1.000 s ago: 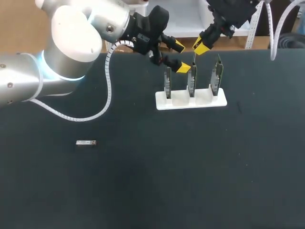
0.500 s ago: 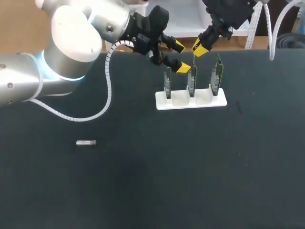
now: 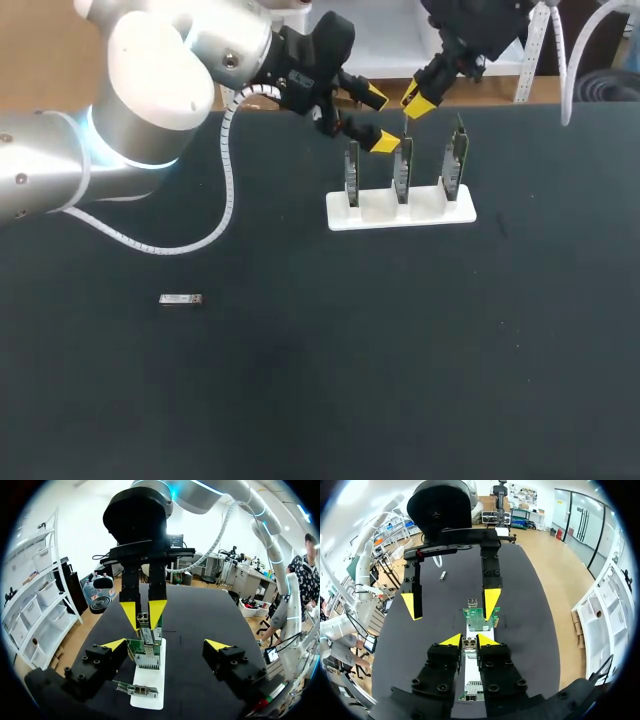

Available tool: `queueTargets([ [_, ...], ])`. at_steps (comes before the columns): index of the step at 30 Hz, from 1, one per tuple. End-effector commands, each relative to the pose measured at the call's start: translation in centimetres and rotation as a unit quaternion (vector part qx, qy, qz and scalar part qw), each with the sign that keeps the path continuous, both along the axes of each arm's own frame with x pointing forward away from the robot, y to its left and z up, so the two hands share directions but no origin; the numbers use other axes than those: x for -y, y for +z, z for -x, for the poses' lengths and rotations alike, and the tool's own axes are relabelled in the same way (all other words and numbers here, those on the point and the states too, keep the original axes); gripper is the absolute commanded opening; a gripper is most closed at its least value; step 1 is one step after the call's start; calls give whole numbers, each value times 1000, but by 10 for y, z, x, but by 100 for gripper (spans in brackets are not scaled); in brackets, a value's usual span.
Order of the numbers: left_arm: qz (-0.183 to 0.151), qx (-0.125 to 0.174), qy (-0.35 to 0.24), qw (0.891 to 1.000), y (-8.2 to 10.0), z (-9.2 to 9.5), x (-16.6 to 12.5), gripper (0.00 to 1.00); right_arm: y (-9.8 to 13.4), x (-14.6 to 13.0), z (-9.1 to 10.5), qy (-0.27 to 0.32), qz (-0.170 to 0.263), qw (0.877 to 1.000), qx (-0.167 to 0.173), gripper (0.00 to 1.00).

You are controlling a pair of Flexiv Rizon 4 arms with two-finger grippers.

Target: Pick up the optical module with the left hand, and insert it into the network port with the right hand.

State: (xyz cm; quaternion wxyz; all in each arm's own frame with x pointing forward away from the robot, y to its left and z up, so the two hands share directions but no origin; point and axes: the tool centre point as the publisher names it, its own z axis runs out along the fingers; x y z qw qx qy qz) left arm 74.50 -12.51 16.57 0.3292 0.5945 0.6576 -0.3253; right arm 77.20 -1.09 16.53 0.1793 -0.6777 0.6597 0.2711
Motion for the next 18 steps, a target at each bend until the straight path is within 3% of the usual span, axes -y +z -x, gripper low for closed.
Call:
queueTargets([
  [1, -4, -2, -1, 1000, 1, -2, 1, 100, 0, 0, 1, 1, 1, 1000, -1, 0],
  [18, -4, -2, -1, 1000, 1, -2, 1, 100, -1, 3, -2, 1, 11, 1000, 2, 0],
])
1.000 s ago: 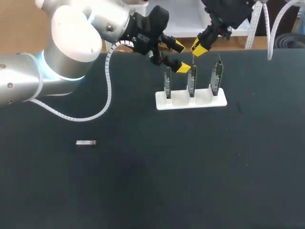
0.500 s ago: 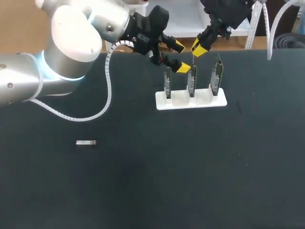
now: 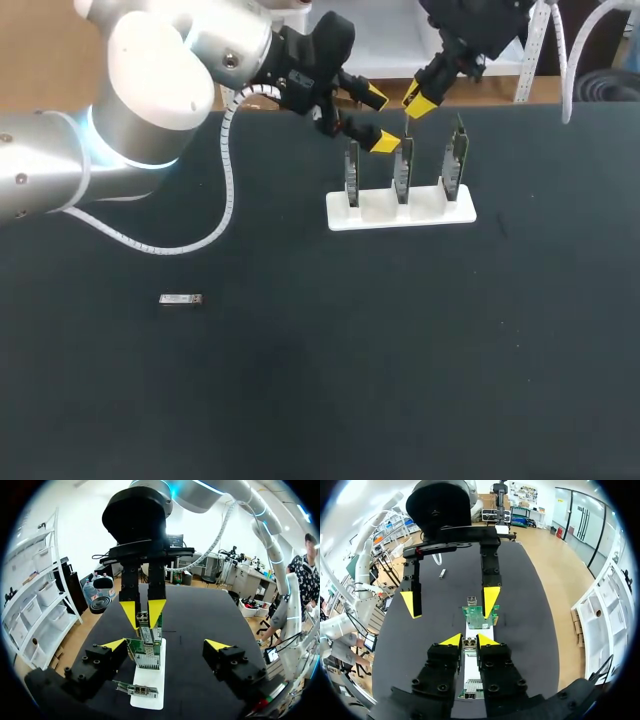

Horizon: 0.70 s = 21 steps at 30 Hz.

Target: Pick up the optical module with the left hand, and insert it into the network port with the right hand.

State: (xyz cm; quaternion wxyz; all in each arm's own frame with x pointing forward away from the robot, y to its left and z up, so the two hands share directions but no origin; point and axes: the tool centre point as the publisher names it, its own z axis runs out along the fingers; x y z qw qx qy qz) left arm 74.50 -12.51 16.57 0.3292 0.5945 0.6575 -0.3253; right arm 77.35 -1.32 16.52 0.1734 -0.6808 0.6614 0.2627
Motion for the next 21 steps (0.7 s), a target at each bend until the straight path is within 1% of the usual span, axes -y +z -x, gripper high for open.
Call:
queueTargets([
  [1, -4, -2, -1, 1000, 1, -2, 1, 100, -1, 0, -1, 1, 0, 1000, 0, 0],
  [13, -4, -2, -1, 1000, 1, -2, 1, 100, -2, -2, -3, 2, 0, 1000, 3, 0],
  [21, -4, -2, -1, 1000, 1, -2, 1, 100, -5, -4, -3, 7, 9, 1000, 0, 0],
])
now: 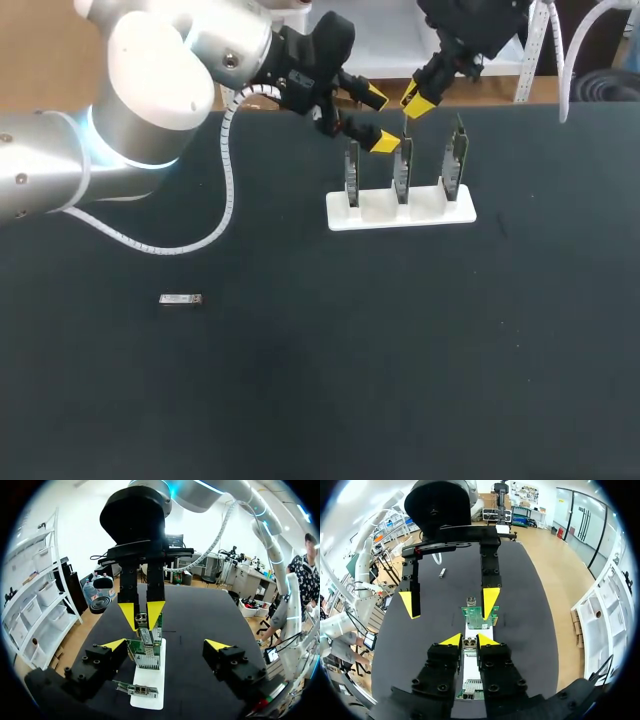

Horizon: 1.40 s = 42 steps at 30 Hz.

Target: Pick up the optical module with the left hand, and insert it into the network port with the right hand.

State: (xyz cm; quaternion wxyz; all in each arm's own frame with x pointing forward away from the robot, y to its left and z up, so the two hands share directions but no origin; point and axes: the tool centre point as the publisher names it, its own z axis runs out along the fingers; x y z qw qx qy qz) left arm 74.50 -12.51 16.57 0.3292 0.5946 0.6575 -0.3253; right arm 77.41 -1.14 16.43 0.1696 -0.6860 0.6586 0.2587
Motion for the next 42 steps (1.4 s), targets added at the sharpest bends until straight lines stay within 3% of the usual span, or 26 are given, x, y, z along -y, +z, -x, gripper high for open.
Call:
queueTargets([
  [1, -4, -2, -1, 1000, 1, -2, 1, 100, -4, -2, -2, 2, 5, 1000, -2, 0],
  [18, -4, -2, -1, 1000, 1, -2, 1, 100, 4, -3, 2, 3, 15, 1000, 15, 0],
  [42, -4, -2, -1, 1000, 1, -2, 1, 100, -7, -1, 2, -4, 13, 1000, 2, 0],
])
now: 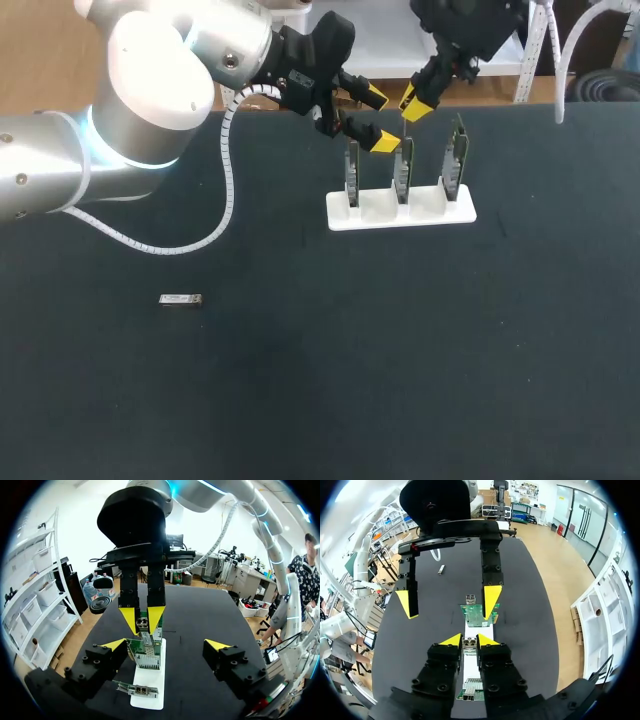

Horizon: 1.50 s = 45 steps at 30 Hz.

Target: Pick up the optical module with the left hand, and insert it into the network port with the right hand.

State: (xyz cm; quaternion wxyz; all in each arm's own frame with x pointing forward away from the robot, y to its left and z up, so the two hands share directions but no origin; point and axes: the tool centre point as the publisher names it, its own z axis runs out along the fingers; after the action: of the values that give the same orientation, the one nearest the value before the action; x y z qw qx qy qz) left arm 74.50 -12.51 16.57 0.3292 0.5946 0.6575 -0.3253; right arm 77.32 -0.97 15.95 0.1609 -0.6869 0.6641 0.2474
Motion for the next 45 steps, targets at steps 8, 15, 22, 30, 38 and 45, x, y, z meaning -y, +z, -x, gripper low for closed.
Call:
queueTargets([
  [8, -4, -2, -1, 1000, 1, -2, 1, 100, -5, 1, 1, -3, -3, 1000, -4, 0],
  [15, -4, -2, -1, 1000, 1, -2, 1, 100, -5, 1, 0, -3, -4, 1000, -6, 100],
  [22, -4, -2, -1, 1000, 1, -2, 1, 100, -2, 2, 1, -6, -6, 1000, -3, 100],
  [30, -4, -2, -1, 1000, 1, -2, 1, 100, 5, 10, 4, -17, -25, 1000, 5, 100],
  [38, -4, -2, -1, 1000, 1, -2, 1, 100, 14, 28, 13, -38, -56, 998, 14, 100],
  [45, -4, -2, -1, 1000, 1, -2, 1, 100, 15, 37, 13, -50, -90, 995, 21, 100],
])
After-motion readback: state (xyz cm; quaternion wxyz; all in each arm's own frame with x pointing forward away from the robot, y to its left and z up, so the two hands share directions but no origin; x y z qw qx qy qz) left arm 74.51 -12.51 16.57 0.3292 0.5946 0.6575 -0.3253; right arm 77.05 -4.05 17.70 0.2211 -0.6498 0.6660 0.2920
